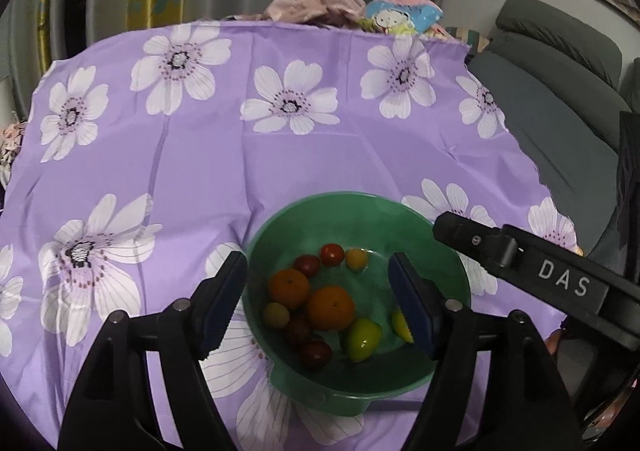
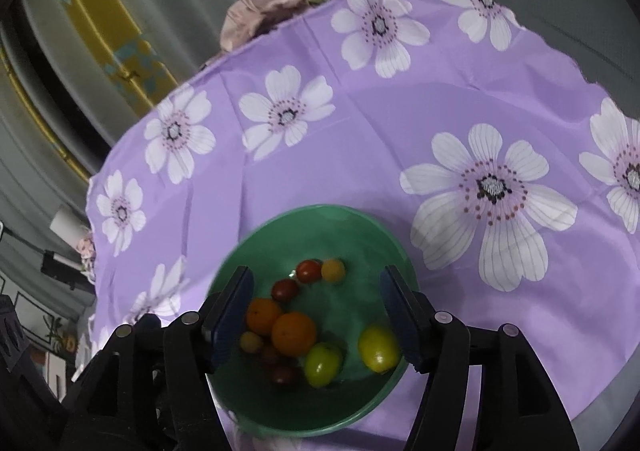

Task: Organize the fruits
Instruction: 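Lower the yellow fruit into the bowl and open the right gripper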

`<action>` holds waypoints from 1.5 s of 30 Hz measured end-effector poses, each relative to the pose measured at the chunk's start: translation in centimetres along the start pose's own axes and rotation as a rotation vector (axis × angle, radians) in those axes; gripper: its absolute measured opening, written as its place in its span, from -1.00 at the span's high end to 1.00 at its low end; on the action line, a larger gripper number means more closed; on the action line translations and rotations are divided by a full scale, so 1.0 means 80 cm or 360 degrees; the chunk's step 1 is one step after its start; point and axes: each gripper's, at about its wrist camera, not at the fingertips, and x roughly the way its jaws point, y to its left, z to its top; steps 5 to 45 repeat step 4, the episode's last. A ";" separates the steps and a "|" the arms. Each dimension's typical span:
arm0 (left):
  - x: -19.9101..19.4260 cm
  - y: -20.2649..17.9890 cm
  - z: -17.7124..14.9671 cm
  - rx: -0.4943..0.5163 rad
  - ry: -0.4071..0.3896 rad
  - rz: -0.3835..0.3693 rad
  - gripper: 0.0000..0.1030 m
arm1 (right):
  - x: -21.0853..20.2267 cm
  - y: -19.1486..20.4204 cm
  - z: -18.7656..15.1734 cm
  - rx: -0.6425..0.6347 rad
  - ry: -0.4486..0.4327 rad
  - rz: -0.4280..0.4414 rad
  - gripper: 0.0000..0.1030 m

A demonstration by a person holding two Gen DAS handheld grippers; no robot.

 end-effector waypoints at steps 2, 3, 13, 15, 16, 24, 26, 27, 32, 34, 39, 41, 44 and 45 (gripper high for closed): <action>-0.007 0.006 0.000 -0.0032 -0.0039 0.0001 -0.43 | -0.003 0.002 0.000 -0.0013 -0.0012 -0.0007 -0.29; -0.008 0.009 0.001 -0.0040 -0.0037 0.0002 -0.42 | -0.003 0.003 0.000 -0.0017 -0.0016 -0.0009 -0.29; -0.010 0.011 0.000 -0.0048 -0.0034 0.0002 -0.42 | -0.004 0.003 -0.001 -0.0018 -0.0019 -0.0011 -0.29; -0.010 0.011 0.000 -0.0048 -0.0034 0.0002 -0.42 | -0.004 0.003 -0.001 -0.0018 -0.0019 -0.0011 -0.29; -0.010 0.011 0.000 -0.0048 -0.0034 0.0002 -0.42 | -0.004 0.003 -0.001 -0.0018 -0.0019 -0.0011 -0.29; -0.010 0.011 0.000 -0.0048 -0.0034 0.0002 -0.42 | -0.004 0.003 -0.001 -0.0018 -0.0019 -0.0011 -0.29; -0.010 0.011 0.000 -0.0048 -0.0034 0.0002 -0.42 | -0.004 0.003 -0.001 -0.0018 -0.0019 -0.0011 -0.29; -0.010 0.011 0.000 -0.0048 -0.0034 0.0002 -0.42 | -0.004 0.003 -0.001 -0.0018 -0.0019 -0.0011 -0.29; -0.010 0.011 0.000 -0.0048 -0.0034 0.0002 -0.42 | -0.004 0.003 -0.001 -0.0018 -0.0019 -0.0011 -0.29; -0.010 0.011 0.000 -0.0048 -0.0034 0.0002 -0.42 | -0.004 0.003 -0.001 -0.0018 -0.0019 -0.0011 -0.29; -0.010 0.011 0.000 -0.0048 -0.0034 0.0002 -0.42 | -0.004 0.003 -0.001 -0.0018 -0.0019 -0.0011 -0.29; -0.010 0.011 0.000 -0.0048 -0.0034 0.0002 -0.42 | -0.004 0.003 -0.001 -0.0018 -0.0019 -0.0011 -0.29; -0.010 0.011 0.000 -0.0048 -0.0034 0.0002 -0.42 | -0.004 0.003 -0.001 -0.0018 -0.0019 -0.0011 -0.29; -0.010 0.011 0.000 -0.0048 -0.0034 0.0002 -0.42 | -0.004 0.003 -0.001 -0.0018 -0.0019 -0.0011 -0.29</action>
